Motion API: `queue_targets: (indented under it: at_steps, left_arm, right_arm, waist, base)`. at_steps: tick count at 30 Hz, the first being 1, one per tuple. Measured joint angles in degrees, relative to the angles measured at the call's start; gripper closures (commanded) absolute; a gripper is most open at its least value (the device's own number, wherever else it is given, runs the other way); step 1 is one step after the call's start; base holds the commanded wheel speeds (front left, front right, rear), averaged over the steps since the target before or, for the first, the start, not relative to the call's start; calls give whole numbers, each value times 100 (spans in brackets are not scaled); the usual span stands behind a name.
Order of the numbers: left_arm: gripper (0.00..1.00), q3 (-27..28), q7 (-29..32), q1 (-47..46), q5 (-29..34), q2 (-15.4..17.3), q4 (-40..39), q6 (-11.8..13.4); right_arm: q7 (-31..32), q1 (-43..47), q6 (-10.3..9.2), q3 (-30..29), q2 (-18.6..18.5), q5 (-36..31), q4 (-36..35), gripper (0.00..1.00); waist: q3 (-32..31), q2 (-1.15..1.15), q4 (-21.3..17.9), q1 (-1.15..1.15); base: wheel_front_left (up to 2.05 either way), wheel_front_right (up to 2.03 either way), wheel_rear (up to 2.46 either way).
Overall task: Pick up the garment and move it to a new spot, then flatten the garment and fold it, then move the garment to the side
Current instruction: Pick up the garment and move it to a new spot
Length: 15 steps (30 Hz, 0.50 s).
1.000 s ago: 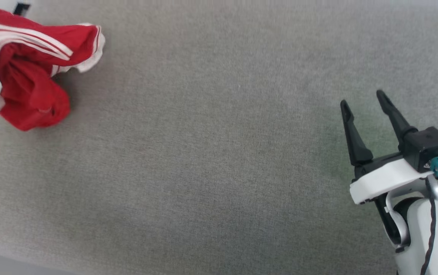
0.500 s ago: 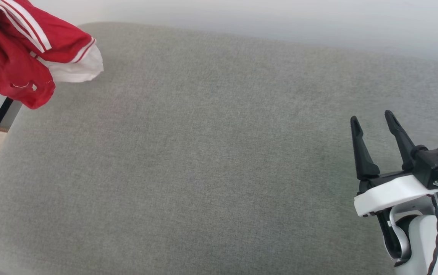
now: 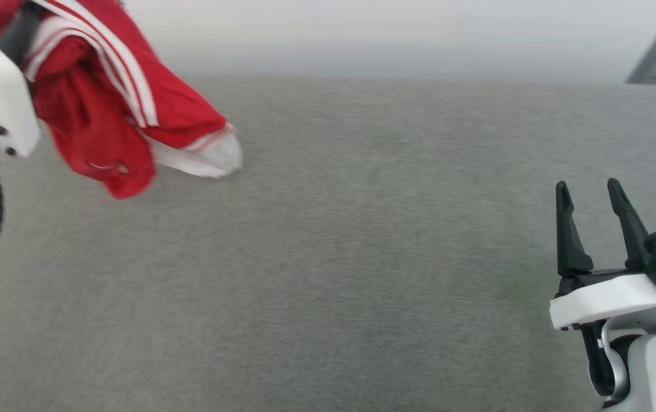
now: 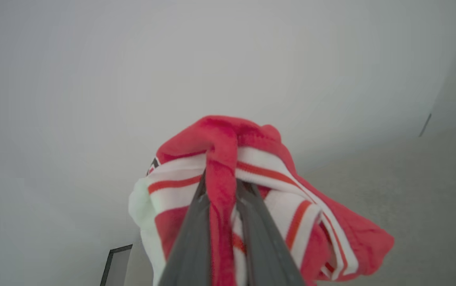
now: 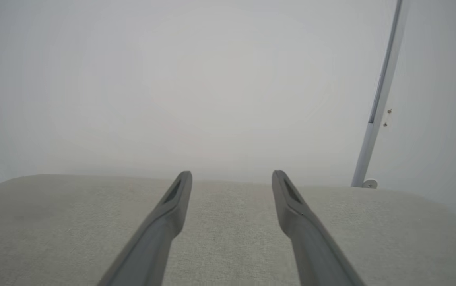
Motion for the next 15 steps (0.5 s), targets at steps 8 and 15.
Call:
queue_targets:
  at_steps: [8,15]
  left_arm:
    - [100,-372,454,143,-78,-219,-977,141]
    - [100,-854,754,297,-120,-593,-1351,185]
  right_arm:
    - [-119,15,0,-142,38,16,44,0]
    - [-259,26,0,-85,60,133,188,0]
  waist:
    - [70,0,-789,0]
    - [255,0,-1396,0]
  base:
    - [0,0,0]
    - [0,0,0]
